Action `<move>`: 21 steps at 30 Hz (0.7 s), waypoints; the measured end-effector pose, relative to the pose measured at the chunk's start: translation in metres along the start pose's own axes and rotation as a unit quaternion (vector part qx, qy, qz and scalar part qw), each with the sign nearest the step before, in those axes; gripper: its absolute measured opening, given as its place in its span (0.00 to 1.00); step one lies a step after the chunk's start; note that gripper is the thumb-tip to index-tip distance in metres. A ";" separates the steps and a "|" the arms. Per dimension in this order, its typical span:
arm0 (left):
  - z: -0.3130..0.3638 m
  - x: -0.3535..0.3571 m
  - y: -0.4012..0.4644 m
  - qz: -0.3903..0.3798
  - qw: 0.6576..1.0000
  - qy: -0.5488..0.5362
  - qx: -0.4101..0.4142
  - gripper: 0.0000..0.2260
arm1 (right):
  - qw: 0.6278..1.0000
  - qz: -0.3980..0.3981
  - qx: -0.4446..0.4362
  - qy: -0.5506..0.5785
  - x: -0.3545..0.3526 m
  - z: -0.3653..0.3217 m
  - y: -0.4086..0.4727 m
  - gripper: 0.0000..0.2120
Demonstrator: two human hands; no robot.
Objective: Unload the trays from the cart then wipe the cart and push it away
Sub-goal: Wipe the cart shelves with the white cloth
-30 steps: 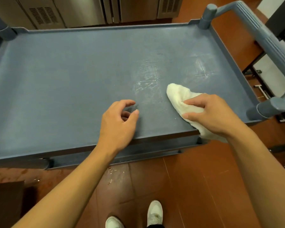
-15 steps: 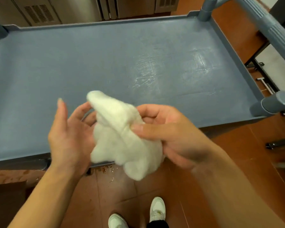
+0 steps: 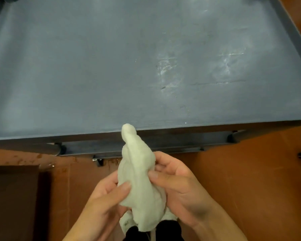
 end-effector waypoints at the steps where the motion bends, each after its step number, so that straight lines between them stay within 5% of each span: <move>1: 0.002 -0.002 -0.001 0.027 0.999 0.037 0.006 0.32 | 0.998 0.013 -0.008 -0.055 -0.002 -0.006 -0.002 0.19; 6: 0.044 0.022 -0.029 0.159 0.967 0.127 0.155 0.15 | 0.964 0.026 -0.133 -0.230 0.009 -0.079 -0.027 0.14; 9: 0.094 0.070 -0.042 0.181 0.882 0.314 0.302 0.18 | 0.922 0.026 -0.256 -0.290 0.023 -0.147 -0.040 0.11; 12: 0.134 0.129 -0.030 0.128 0.815 0.410 0.389 0.16 | 0.832 0.020 -0.360 -0.421 0.045 -0.215 -0.048 0.11; 15: 0.168 0.168 0.000 0.106 0.768 0.468 0.425 0.13 | 0.760 0.029 -0.394 -0.516 0.047 -0.261 -0.040 0.09; 18: 0.190 0.172 0.035 0.162 0.698 0.556 0.420 0.11 | 0.678 0.032 -0.416 -0.604 0.046 -0.282 -0.024 0.09; 21: 0.193 0.156 0.059 0.214 0.631 0.637 0.388 0.13 | 0.611 0.013 -0.357 -0.707 0.030 -0.267 0.003 0.15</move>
Point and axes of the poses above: each hand's wrist, its own y-axis towards the middle knuckle, its own x-axis out of the palm, z = x × y, the point moved 8 cm from there along y, towards the middle knuckle, and after that the axes turned 8 degrees about -x, right-handed, at the moved point
